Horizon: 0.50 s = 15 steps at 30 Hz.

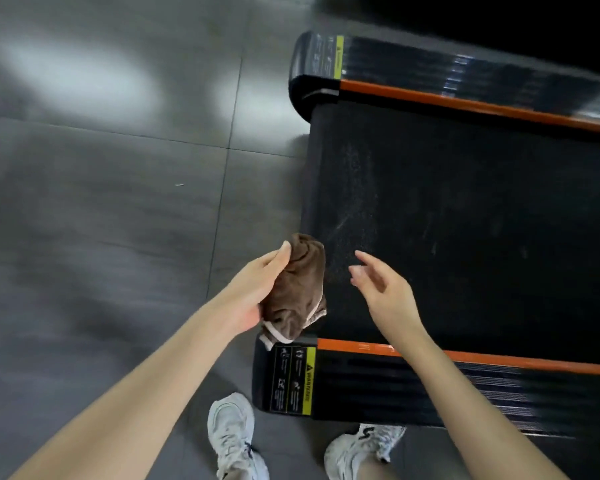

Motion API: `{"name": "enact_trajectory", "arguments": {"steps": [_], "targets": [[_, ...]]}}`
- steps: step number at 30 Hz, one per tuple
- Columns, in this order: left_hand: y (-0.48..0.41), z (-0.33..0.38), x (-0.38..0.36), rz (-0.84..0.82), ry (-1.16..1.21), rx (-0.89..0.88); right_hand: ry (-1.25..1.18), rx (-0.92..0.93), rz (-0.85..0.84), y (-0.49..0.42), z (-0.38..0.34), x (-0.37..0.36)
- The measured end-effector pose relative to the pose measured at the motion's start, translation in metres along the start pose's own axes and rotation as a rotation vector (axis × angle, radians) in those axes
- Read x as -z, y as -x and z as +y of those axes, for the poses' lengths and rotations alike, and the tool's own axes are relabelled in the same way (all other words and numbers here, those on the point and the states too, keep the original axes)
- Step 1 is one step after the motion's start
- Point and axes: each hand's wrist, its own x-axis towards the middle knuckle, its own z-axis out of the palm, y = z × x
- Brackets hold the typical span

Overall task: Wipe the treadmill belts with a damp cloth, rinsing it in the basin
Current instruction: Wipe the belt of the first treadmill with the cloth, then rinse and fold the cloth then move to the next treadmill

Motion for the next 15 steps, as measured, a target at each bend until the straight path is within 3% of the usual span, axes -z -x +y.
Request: {"name": "enact_trajectory", "arguments": {"steps": [6, 11, 15], "targets": [[0.074, 0.059, 0.034, -0.060, -0.043, -0.035, -0.048, 0.058, -0.070, 0.026, -0.105, -0.035], [0.110, 0.109, 0.059, -0.068, -0.080, -0.072, 0.122, 0.167, -0.181, 0.021, -0.170, -0.058], [0.128, 0.138, 0.077, 0.004, -0.031, -0.110, 0.295, 0.243, -0.128, 0.014, -0.217, -0.075]]}}
